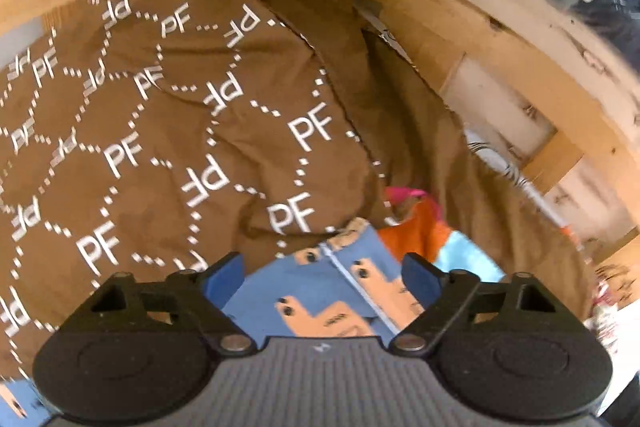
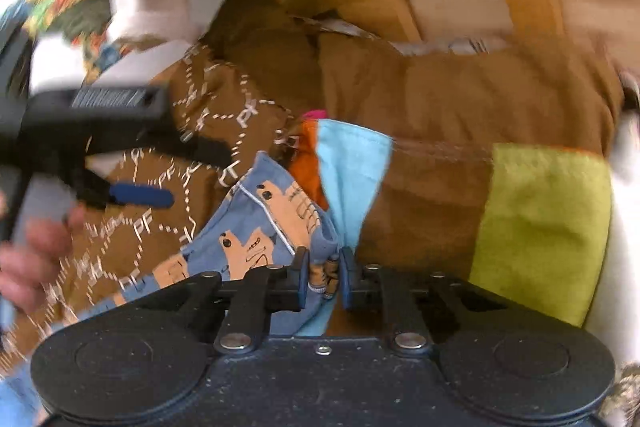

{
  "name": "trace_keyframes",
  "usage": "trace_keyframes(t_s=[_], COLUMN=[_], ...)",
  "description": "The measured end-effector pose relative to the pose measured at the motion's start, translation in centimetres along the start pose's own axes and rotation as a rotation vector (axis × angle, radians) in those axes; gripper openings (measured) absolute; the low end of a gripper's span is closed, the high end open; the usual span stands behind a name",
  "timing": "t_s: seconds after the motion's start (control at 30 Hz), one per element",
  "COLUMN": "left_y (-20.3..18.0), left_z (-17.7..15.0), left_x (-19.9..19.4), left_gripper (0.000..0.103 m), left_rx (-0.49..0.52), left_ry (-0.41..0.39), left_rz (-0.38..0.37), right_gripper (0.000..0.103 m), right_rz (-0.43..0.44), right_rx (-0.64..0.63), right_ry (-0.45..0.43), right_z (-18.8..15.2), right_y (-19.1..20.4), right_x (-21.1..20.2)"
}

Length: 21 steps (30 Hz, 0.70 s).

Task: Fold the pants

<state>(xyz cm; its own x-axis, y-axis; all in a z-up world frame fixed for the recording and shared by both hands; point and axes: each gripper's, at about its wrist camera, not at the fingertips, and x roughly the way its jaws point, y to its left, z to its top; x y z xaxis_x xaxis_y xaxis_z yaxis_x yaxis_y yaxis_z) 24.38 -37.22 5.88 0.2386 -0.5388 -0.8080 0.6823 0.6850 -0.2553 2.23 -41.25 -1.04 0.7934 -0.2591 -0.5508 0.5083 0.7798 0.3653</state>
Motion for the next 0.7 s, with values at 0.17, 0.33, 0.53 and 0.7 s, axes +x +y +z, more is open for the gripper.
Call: trace_keyframes(t_s=[0.17, 0.33, 0.53, 0.7], left_y=[0.5, -0.5, -0.1, 1.0], left_z=[0.7, 0.4, 0.0, -1.0], left_x=[1.0, 2.8, 3.9, 2.1], left_gripper=[0.079, 0.068, 0.039, 0.010], left_rx=[-0.082, -0.048, -0.094, -0.122], left_ry=[0.097, 0.166, 0.205, 0.127], left_rz=[-0.058, -0.009, 0.001, -0.053], right_gripper=[0.015, 0.015, 0.015, 0.015], right_rz=[-0.030, -0.024, -0.015, -0.017], right_rx=[-0.339, -0.589, -0.685, -0.694], right_ry=[-0.100, -0.124, -0.124, -0.122], right_z=[-1.4, -3.8, -4.8, -4.8], right_y=[4.3, 7.6, 8.5, 8.9], right_x=[-1.4, -1.7, -1.6, -1.8])
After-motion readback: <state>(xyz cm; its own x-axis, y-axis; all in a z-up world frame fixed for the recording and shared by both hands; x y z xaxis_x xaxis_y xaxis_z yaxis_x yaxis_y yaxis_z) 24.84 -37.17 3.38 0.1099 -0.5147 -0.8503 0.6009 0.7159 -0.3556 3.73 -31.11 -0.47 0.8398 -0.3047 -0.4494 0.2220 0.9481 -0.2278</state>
